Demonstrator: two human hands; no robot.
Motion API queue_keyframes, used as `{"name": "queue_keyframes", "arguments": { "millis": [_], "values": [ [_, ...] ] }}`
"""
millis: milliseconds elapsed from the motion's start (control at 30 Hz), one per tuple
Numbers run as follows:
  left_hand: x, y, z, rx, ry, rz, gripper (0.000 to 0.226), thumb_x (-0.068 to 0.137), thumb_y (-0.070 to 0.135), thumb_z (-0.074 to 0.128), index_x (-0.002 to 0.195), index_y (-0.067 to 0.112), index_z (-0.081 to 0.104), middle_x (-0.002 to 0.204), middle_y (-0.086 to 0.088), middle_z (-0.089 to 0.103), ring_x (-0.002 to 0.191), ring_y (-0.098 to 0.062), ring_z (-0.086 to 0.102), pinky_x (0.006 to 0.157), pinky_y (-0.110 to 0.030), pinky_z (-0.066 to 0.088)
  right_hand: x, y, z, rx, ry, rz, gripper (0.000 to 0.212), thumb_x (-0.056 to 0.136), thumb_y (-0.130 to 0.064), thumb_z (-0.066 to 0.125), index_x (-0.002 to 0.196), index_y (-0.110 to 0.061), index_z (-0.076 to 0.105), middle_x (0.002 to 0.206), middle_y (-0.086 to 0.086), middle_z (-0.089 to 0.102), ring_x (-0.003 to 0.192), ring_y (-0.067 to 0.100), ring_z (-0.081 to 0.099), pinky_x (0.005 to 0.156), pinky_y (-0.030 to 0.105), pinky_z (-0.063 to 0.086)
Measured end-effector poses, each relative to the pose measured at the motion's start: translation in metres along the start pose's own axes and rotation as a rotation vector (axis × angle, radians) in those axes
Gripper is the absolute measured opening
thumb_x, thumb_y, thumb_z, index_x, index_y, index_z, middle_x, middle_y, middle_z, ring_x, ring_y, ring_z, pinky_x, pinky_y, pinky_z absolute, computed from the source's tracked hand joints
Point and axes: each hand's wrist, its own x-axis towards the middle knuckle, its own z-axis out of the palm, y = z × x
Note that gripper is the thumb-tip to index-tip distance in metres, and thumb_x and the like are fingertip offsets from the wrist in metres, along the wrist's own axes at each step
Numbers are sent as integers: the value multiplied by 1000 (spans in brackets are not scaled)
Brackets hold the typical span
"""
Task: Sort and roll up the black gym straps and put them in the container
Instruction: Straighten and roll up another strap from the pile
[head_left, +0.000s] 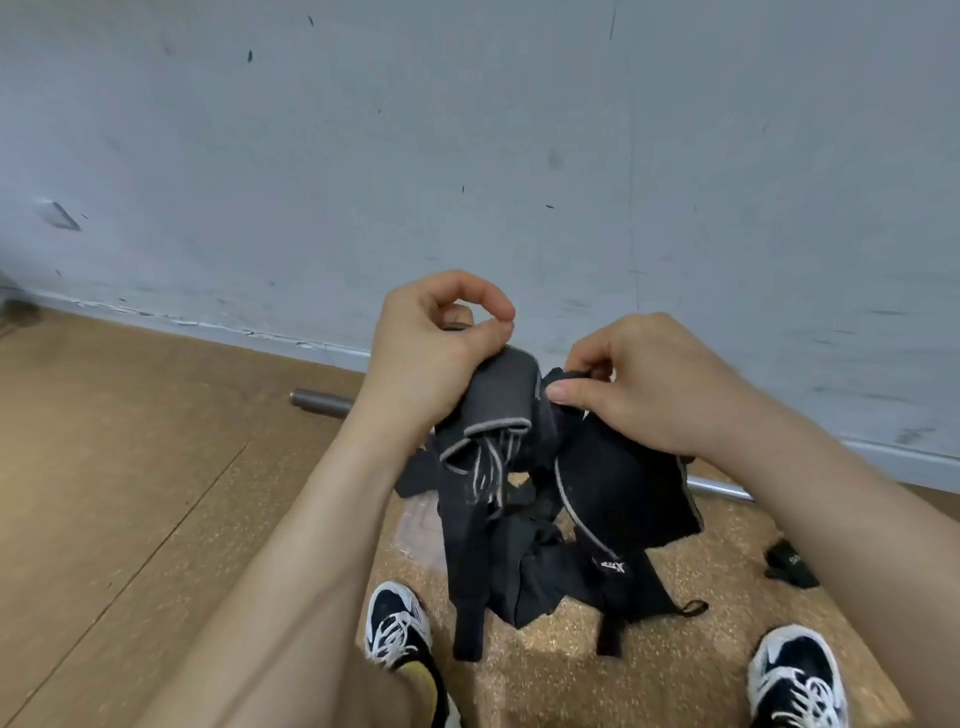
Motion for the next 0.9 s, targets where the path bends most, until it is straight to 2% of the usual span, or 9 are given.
{"name": "queue_keyframes", "arguments": {
  "millis": [67,133,233,333,433,567,700,800,900],
  "values": [
    [-1,0,5,256,-128,33,22,83,5,72,71,23,68,47,7,33,44,-9,29,47,-21,26,0,0,1,-45,-3,-22,16,90,-40,67,86,-27,76,76,-9,66,80,14,57,72,29,46],
    [0,2,6,347,-274,-5,10,80,20,79,78,25,70,48,11,37,45,-8,34,48,-21,29,-1,1,-1,-64,-5,-38,16,92,-40,65,91,-28,76,80,-8,66,82,15,54,72,29,44],
    [3,9,9,344,-444,-84,32,65,47,83,84,24,72,55,5,52,52,-9,47,51,-20,37,-4,4,-8,-68,8,-31,16,92,-39,64,91,-28,76,85,-6,70,84,16,58,74,32,48],
    [7,17,10,338,-474,-106,24,68,34,87,85,22,75,67,-1,72,59,-10,63,61,-20,50,-8,13,-14,-31,16,6,14,91,-35,68,85,-25,76,80,-5,71,79,15,60,75,31,49],
    [12,11,-12,557,-316,-88,10,77,19,83,84,23,75,69,9,74,62,0,66,65,-17,52,-17,45,-30,-68,146,189,25,91,-31,69,70,-18,67,66,-3,62,72,19,56,64,31,38],
    [10,-3,-37,232,-142,-191,12,85,10,74,78,19,72,61,8,70,53,-6,62,54,-19,49,-32,74,-43,-15,265,386,29,91,-27,69,64,-20,62,61,-2,57,66,18,52,59,29,35],
    [3,-3,-18,-67,-258,-216,11,95,13,61,84,14,65,67,7,66,61,-6,62,54,-15,47,-20,66,-17,-86,85,376,13,87,-32,74,94,-21,74,74,-8,59,91,23,62,75,25,37],
    [-5,3,-9,-198,-266,-258,22,99,16,54,80,10,63,64,5,65,58,-5,62,51,-15,46,-17,54,-24,-35,-44,360,56,78,-39,82,129,-34,60,86,-9,64,92,13,61,77,23,40],
    [-4,3,-2,-244,-183,-265,18,100,16,54,84,12,60,66,1,69,59,-9,66,53,-19,49,-22,39,-35,186,-200,295,50,72,-45,83,117,-46,62,84,-8,70,81,5,64,71,19,42]
  ]
}}
